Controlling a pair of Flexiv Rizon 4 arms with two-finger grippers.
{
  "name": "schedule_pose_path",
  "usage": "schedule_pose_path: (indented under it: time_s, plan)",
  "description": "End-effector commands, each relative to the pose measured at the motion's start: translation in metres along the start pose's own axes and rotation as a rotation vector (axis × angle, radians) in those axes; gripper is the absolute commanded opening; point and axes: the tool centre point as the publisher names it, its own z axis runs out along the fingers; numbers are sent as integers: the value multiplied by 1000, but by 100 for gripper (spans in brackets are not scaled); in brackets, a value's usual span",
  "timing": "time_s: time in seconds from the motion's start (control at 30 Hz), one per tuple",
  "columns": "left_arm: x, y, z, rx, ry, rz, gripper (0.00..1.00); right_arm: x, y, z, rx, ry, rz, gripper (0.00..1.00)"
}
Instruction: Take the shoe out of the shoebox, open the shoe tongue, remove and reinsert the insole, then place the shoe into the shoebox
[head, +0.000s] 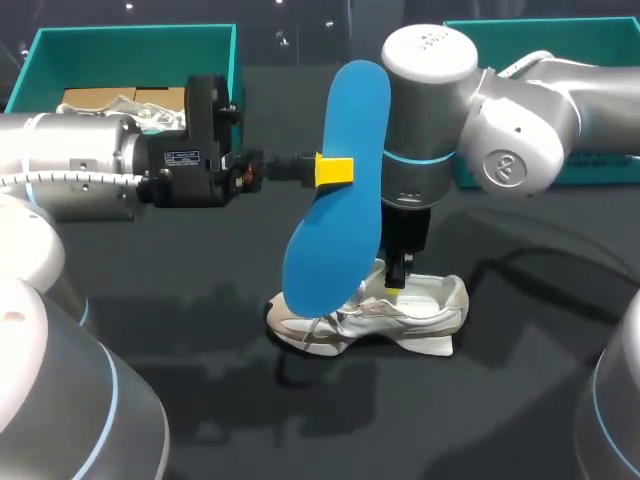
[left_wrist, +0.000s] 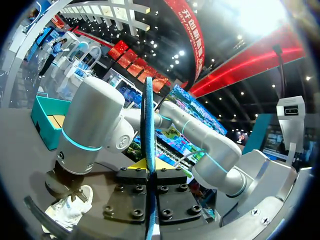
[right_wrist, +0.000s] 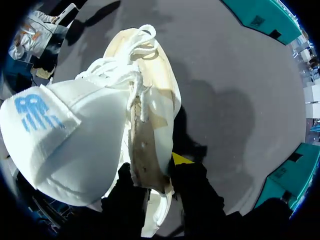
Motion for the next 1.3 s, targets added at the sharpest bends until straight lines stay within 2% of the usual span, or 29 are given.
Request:
schedule_pose_path:
  time_s: [0.03,0.23,0.4,0.5,0.57,0.63,0.67,1.2,1.23,1.3]
  plan:
    - [0,1,1,3,0,0,0,0,2,-1,7,5,10,0]
    - [0,1,1,3,0,0,0,0,-2,-10,8,13,67,0]
    - [0,1,1,3,0,0,0,1,-4,-20,1,36,178,0]
    - [0,1,1,3,0,0,0,3,-5,-26,-38,44,279,0]
    - [0,1,1,3,0,0,0,7,-5,-31,-75,77,401,0]
    - [0,1,1,3,0,0,0,13,-5,-37,-71,82,489,0]
    - [0,1,1,3,0,0,0,18,-1,-42,-69,69,494,0]
    - [0,1,1,3,0,0,0,18,-1,-42,-69,69,494,0]
    - [0,1,1,3,0,0,0,19,-1,-43,-98,101,568,0]
    - [0,1,1,3,0,0,0,23,0,-44,-108,100,680,0]
